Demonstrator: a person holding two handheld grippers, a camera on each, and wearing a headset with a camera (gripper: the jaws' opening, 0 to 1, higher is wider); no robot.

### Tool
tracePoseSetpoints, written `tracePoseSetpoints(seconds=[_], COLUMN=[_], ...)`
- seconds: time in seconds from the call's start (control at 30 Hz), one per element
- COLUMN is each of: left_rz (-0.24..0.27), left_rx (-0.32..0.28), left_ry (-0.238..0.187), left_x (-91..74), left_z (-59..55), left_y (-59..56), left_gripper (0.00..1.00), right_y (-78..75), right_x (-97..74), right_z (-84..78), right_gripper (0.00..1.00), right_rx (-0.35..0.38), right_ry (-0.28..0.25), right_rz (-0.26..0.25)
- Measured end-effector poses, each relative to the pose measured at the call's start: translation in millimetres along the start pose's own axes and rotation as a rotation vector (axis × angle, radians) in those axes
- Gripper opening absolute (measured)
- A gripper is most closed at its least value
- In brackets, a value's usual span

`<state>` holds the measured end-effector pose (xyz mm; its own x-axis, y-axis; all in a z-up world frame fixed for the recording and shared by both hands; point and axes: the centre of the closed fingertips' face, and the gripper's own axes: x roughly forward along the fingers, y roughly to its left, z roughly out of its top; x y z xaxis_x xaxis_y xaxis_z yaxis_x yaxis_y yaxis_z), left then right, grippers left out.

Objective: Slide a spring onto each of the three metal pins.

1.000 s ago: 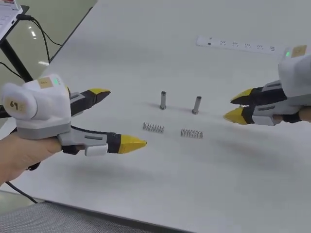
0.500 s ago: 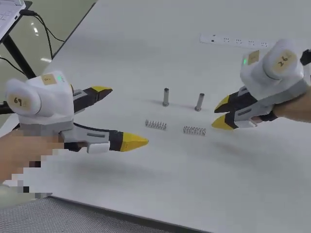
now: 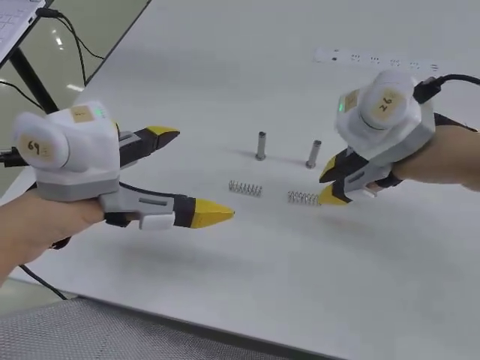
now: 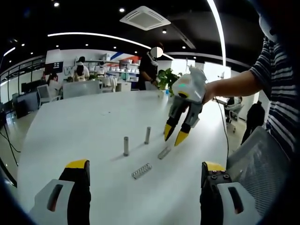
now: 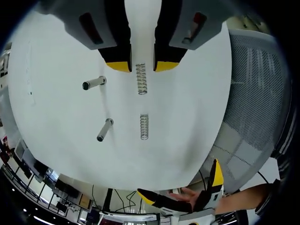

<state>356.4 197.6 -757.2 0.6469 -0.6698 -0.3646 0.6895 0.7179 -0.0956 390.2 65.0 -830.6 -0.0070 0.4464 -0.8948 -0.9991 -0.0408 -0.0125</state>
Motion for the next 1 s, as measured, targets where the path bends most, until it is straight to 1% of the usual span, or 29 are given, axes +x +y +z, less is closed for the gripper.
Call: tracePoseSetpoints(seconds=[0.33, 0.47, 0.57, 0.67, 0.7, 0.77, 0.83, 0.9, 1.0], left_rz=[0.005, 0.008, 0.009, 0.01, 0.01, 0.01, 0.009, 0.008, -0.002], left_rx=[-0.006, -0.009, -0.013, -0.018, -0.018, -0.019, -0.02, -0.019, -0.014], left_ry=[-0.002, -0.001, 0.001, 0.001, 0.002, 0.002, 0.003, 0.005, 0.003], left_x=[-3.3, -4.8, -5.6, -5.8, -6.0, -6.1, -6.0, -5.4, -3.3], left_z=[-2.4, -4.4, -6.6, -7.7, -8.1, -8.5, -8.9, -8.7, -6.3], left_y=[1.7, 2.5, 2.9, 2.9, 2.8, 2.6, 2.5, 1.9, -1.3], left_gripper=[0.96, 0.96, 0.96, 0.96, 0.96, 0.96, 0.96, 0.96, 0.96], right_y=[2.9, 3.8, 6.3, 7.6, 6.7, 6.4, 6.2, 5.5, 5.1], right_x=[17.3, 22.5, 27.0, 30.0, 30.0, 30.0, 30.3, 29.5, 23.8], right_z=[-4.4, -5.9, -8.3, -11.6, -10.0, -11.2, -11.7, -12.2, -10.0], right_gripper=[0.15, 0.14, 0.13, 0.08, 0.08, 0.08, 0.08, 0.08, 0.08], right_rx=[-0.015, -0.026, -0.035, -0.05, -0.051, -0.045, -0.061, -0.06, -0.052], right_ry=[0.063, 0.082, 0.099, 0.114, 0.103, 0.101, 0.094, 0.092, 0.073], right_rz=[0.033, 0.036, 0.046, 0.051, 0.043, 0.044, 0.038, 0.032, 0.026])
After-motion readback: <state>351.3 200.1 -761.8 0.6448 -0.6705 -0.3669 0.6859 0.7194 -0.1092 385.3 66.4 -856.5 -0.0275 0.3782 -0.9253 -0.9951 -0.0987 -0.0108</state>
